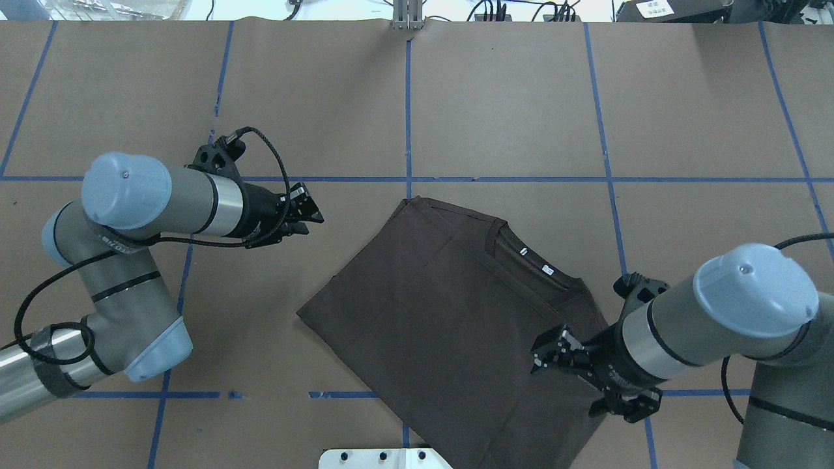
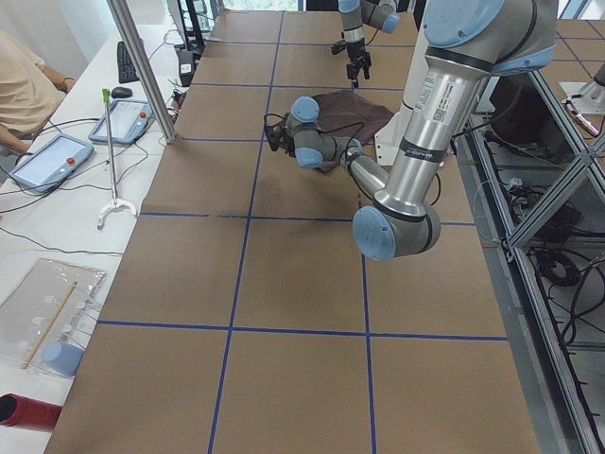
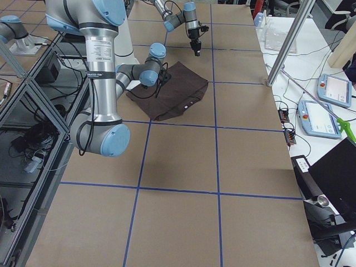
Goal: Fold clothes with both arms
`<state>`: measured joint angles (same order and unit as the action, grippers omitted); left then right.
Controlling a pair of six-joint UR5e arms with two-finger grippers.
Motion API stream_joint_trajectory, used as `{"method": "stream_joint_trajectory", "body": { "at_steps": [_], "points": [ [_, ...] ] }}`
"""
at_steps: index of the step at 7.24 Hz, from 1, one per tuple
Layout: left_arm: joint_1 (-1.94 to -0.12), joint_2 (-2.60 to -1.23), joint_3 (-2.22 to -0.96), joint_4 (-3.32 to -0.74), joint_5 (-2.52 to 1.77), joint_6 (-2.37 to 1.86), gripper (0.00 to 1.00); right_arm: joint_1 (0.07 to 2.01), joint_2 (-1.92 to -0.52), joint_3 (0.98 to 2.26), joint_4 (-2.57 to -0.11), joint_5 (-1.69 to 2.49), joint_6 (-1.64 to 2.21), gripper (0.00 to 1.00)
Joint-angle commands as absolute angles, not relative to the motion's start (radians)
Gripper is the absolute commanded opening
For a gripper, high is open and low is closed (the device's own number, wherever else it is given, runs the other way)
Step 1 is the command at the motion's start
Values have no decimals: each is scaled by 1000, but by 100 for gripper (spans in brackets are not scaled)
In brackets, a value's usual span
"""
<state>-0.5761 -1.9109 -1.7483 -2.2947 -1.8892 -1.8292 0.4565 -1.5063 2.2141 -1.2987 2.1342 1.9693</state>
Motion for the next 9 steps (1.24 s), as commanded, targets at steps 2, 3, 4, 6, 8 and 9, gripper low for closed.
{"method": "stream_joint_trajectory", "body": {
  "at_steps": [2,3,4,6,8,9],
  "points": [
    [-413,-1827,-1824,-2273,-1859,-1945,54,621,-1413,2113,-1298,2062,1904,100],
    [-373,-1813,-1822,-2257,-1808,-1945,54,624,-1413,2111,-1296,2060,1904,100],
    [-364,-1813,-1822,-2212,-1790,-1945,54,621,-1408,2111,-1296,2062,1904,100],
    [-362,-1812,-1819,-2200,-1789,-1941,54,618,-1408,2105,-1296,2062,1904,100],
    [-362,-1818,-1813,-2200,-1789,-1931,52,618,-1410,2109,-1296,2062,1904,100],
    [-362,-1819,-1807,-2200,-1786,-1927,51,620,-1411,2111,-1296,2060,1904,100]
  ]
}}
